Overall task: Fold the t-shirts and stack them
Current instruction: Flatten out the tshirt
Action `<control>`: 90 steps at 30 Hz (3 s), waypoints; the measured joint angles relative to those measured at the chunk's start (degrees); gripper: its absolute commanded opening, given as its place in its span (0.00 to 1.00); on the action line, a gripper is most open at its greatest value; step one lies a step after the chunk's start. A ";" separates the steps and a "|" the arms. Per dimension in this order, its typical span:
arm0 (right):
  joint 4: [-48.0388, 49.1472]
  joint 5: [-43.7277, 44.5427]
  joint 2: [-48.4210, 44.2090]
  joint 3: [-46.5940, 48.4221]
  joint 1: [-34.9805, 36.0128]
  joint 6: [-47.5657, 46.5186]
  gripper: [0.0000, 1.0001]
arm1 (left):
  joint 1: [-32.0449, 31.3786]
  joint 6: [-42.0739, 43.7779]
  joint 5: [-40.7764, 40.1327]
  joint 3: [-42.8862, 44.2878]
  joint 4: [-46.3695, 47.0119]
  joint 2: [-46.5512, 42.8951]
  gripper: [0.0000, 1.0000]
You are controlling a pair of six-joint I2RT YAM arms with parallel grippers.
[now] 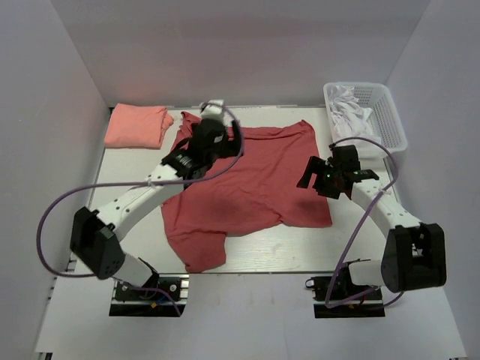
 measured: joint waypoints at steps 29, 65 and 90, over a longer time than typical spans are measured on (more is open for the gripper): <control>5.73 3.17 29.05 15.85 2.19 -3.91 0.90 | 27.50 -5.42 2.91 -11.28 5.31 17.59 1.00; 2.38 5.49 26.43 26.88 -0.72 -9.42 0.90 | 35.80 4.00 18.67 10.51 1.38 30.29 1.00; -5.16 6.43 57.94 60.67 0.39 -14.36 0.90 | 33.00 8.85 27.63 44.59 3.10 59.30 1.00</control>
